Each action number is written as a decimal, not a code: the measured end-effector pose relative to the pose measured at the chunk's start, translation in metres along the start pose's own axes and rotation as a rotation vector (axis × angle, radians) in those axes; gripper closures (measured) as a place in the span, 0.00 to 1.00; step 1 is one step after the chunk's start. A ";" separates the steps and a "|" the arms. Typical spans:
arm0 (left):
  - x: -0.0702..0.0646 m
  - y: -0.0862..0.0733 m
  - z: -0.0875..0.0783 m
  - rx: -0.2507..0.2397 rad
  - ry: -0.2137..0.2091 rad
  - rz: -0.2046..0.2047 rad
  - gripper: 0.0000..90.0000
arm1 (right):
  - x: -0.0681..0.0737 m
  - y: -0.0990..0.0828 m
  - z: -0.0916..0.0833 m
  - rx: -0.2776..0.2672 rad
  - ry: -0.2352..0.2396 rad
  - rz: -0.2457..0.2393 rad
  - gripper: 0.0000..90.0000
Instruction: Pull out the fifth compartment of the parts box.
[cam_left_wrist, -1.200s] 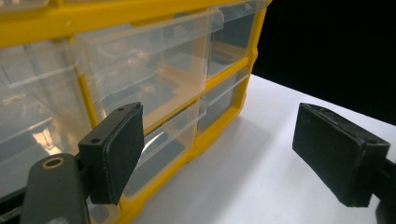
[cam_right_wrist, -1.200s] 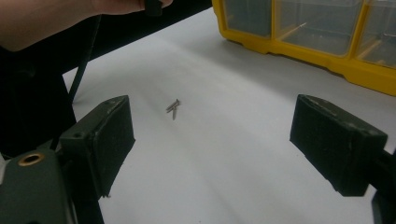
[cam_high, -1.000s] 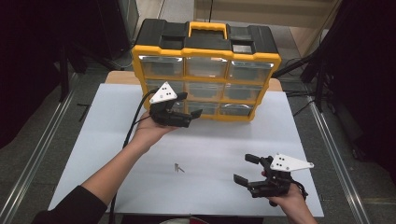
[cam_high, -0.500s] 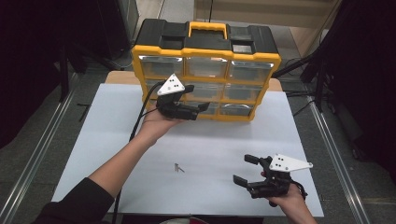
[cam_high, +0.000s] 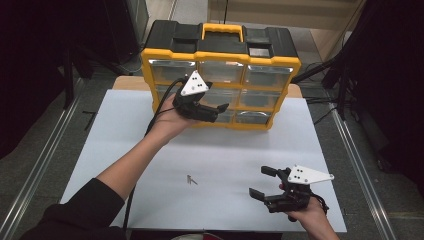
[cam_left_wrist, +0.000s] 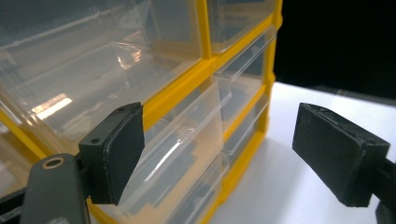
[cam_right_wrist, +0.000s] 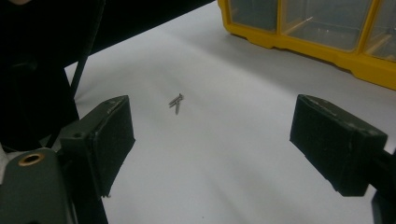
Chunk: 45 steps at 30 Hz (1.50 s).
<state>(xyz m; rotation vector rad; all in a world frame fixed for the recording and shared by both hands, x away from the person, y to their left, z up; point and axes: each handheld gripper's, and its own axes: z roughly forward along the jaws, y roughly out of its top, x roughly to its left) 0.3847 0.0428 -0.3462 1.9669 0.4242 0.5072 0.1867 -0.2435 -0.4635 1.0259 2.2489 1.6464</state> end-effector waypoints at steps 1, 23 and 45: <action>0.000 0.001 0.000 0.002 0.012 0.007 0.19 | 0.000 0.000 0.000 0.001 0.000 0.000 0.16; -0.010 0.006 0.006 0.121 0.197 0.255 0.19 | 0.001 -0.001 0.001 0.024 -0.004 -0.010 0.16; -0.025 0.006 0.014 0.237 0.311 0.609 0.19 | 0.002 -0.002 0.003 0.042 -0.001 -0.018 0.16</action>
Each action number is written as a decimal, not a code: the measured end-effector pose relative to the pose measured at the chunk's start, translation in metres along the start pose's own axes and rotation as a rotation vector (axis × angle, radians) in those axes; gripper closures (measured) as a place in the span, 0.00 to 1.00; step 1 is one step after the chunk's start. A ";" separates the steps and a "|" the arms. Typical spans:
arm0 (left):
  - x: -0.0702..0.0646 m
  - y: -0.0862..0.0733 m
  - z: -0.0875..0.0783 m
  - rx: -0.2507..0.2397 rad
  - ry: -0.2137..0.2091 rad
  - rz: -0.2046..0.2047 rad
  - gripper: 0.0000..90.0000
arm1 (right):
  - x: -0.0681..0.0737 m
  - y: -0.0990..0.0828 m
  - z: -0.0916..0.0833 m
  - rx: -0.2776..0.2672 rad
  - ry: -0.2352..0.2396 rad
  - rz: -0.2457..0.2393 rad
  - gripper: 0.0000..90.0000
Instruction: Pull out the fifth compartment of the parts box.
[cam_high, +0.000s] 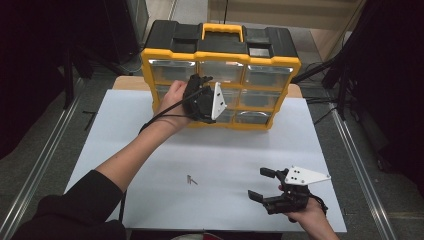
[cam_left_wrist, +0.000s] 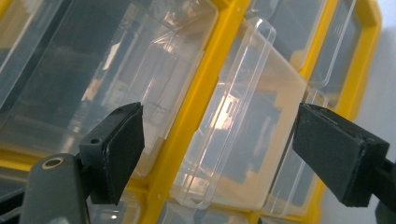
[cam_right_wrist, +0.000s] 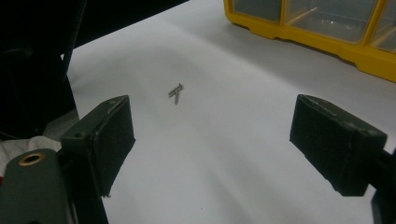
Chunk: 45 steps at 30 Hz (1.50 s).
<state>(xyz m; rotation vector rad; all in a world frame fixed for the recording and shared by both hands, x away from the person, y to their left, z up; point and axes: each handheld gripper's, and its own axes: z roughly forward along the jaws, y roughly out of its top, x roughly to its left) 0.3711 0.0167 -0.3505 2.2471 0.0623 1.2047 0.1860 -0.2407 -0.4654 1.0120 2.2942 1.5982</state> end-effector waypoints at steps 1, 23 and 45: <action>-0.001 0.000 0.000 0.009 0.006 0.018 0.19 | 0.000 0.000 0.000 0.001 0.000 -0.001 0.16; -0.020 0.004 0.010 0.091 0.124 0.225 0.19 | 0.001 0.000 0.001 0.011 0.005 -0.003 0.16; -0.031 0.002 0.018 0.133 0.172 0.287 0.20 | 0.002 -0.001 0.002 0.022 0.005 -0.013 0.16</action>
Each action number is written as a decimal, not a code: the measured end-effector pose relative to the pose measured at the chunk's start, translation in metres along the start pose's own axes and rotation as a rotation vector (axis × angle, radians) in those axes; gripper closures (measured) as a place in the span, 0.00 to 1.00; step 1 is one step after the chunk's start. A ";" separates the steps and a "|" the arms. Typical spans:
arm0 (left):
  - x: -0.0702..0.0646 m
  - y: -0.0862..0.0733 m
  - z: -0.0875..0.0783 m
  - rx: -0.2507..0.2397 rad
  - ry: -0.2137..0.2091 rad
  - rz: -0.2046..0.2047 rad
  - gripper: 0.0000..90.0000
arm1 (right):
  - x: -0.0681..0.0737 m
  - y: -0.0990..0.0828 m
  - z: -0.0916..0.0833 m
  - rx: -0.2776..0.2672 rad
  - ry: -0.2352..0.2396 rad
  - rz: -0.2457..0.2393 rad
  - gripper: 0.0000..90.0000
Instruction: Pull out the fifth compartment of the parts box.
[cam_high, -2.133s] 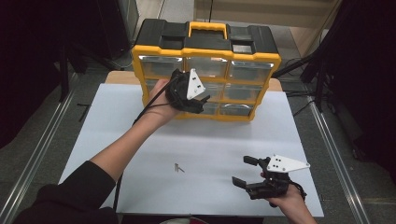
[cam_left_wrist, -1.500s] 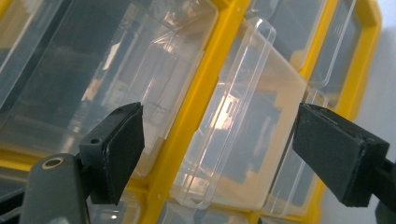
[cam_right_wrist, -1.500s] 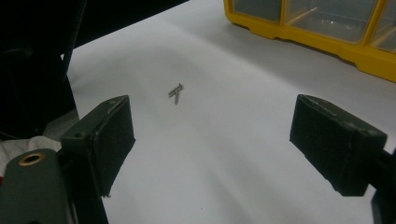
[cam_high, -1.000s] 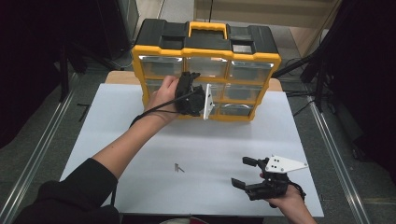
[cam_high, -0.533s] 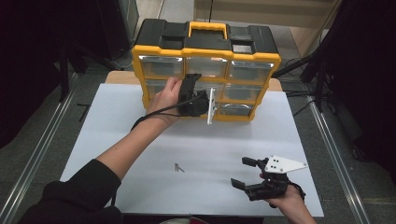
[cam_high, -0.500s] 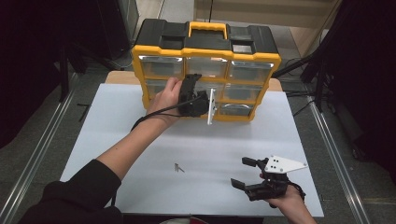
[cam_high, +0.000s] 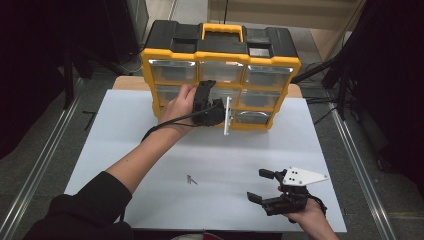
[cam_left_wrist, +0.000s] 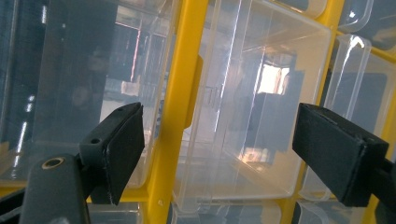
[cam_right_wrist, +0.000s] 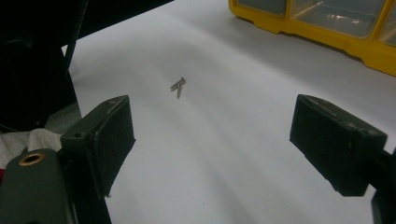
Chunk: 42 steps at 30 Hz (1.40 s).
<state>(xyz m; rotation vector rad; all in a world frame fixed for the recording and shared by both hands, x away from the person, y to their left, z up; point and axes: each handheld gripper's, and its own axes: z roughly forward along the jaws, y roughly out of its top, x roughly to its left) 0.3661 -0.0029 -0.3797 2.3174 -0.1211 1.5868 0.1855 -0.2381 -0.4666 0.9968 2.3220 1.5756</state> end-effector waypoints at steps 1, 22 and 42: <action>0.000 0.000 -0.001 -0.003 0.011 0.004 0.28 | 0.000 0.000 0.000 0.000 -0.001 0.002 0.16; -0.006 -0.002 -0.001 0.000 0.070 0.101 0.72 | 0.001 0.000 0.001 0.007 0.002 -0.007 0.16; -0.018 0.008 0.000 0.092 0.183 0.194 0.85 | 0.001 -0.001 0.002 0.014 0.007 -0.013 0.16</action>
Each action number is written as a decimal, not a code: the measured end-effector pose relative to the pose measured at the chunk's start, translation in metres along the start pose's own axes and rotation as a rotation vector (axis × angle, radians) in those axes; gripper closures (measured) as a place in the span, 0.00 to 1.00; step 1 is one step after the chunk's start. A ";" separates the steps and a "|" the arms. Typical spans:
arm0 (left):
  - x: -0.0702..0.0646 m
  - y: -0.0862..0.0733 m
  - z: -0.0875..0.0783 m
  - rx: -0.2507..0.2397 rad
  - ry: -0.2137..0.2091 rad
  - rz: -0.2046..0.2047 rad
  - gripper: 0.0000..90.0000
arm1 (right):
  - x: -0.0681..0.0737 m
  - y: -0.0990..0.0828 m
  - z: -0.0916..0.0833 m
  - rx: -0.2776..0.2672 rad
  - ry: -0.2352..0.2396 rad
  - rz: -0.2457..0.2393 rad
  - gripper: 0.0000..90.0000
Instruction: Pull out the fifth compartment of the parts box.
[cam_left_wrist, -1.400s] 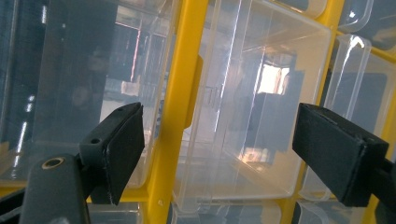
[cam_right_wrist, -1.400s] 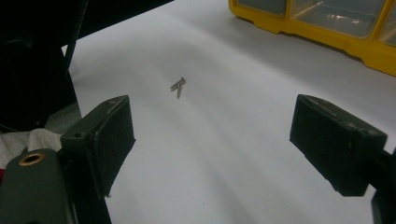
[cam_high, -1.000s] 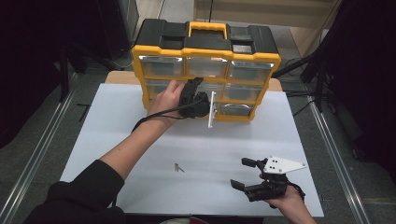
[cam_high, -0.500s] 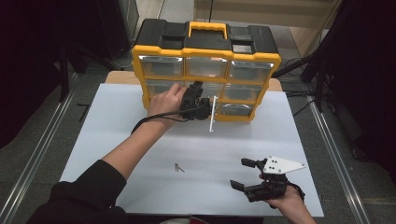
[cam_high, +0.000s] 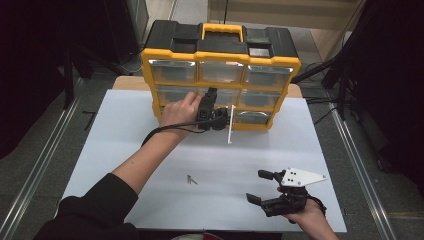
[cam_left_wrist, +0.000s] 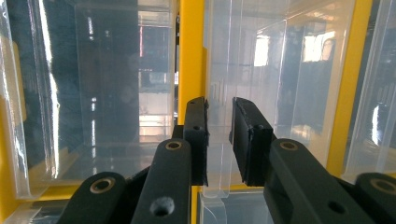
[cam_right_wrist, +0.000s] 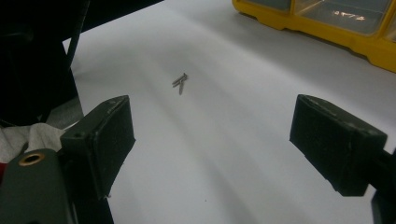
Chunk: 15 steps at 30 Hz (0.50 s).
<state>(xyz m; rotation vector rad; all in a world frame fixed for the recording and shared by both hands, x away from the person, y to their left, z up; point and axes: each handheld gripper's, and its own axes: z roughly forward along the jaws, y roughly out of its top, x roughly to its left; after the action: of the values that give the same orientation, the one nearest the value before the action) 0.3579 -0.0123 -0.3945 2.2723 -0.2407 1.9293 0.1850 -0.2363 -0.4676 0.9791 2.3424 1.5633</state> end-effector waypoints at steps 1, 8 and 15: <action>0.000 0.000 0.000 0.002 -0.002 -0.003 0.85 | 0.000 0.000 0.000 0.002 0.000 0.002 0.16; 0.002 0.002 -0.003 0.011 -0.018 -0.011 0.85 | 0.000 0.000 0.000 0.002 0.000 0.004 0.16; 0.003 0.004 -0.007 0.017 -0.037 -0.018 0.85 | 0.000 0.000 0.001 0.003 -0.002 0.002 0.16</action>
<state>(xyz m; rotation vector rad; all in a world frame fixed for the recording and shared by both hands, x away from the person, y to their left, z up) 0.3509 -0.0152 -0.3899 2.3146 -0.2080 1.8887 0.1849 -0.2357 -0.4677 0.9837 2.3433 1.5593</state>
